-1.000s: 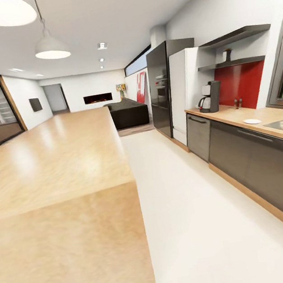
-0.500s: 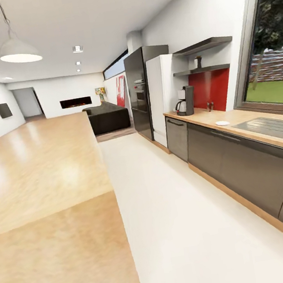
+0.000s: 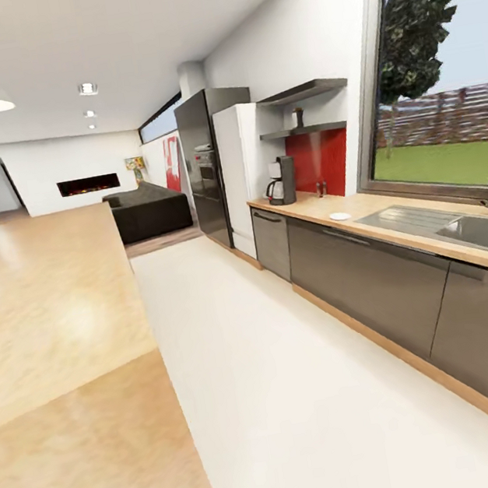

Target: Set up a coffee station on the kitchen countertop: keep the coffee maker on the countertop, move the bottle of coffee from the kitchen shelf to the counter next to the coffee maker, place a paper coffee filter on top of the coffee maker, put the saucer next to the coffee maker with the coffee cup on the saucer, and place the electric kettle next to the coffee maker.

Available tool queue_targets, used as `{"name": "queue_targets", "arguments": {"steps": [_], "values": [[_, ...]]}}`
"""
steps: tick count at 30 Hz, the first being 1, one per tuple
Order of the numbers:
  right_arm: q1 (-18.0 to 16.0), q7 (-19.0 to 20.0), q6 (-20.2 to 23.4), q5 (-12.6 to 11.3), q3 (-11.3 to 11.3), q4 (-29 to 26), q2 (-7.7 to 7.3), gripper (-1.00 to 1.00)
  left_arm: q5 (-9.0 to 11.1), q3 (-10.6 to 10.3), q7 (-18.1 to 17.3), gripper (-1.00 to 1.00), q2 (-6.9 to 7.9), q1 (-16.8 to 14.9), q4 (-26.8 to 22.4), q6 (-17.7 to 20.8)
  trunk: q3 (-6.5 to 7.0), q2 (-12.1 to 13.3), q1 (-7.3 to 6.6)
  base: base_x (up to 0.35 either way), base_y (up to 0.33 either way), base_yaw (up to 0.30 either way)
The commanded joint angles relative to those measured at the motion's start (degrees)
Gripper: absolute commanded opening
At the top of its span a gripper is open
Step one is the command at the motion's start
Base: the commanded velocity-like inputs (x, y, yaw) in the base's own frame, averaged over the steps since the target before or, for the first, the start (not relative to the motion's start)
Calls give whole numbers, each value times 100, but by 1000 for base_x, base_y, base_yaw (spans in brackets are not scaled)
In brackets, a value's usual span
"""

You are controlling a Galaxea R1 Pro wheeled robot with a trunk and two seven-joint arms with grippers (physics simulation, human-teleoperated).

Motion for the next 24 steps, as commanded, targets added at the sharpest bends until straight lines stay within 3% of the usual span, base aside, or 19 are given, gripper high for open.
{"name": "queue_targets", "arguments": {"steps": [1,24], "values": [[1,2,-11,1,-3,-5,1,100,2,1,-1,100,-2,1,-4,1,14,38,-22,0,0,-299],[1,2,-11,1,-3,0,1,100,2,1,-1,100,-5,1,-18,1,427,961,-527,0,0,-299]]}}
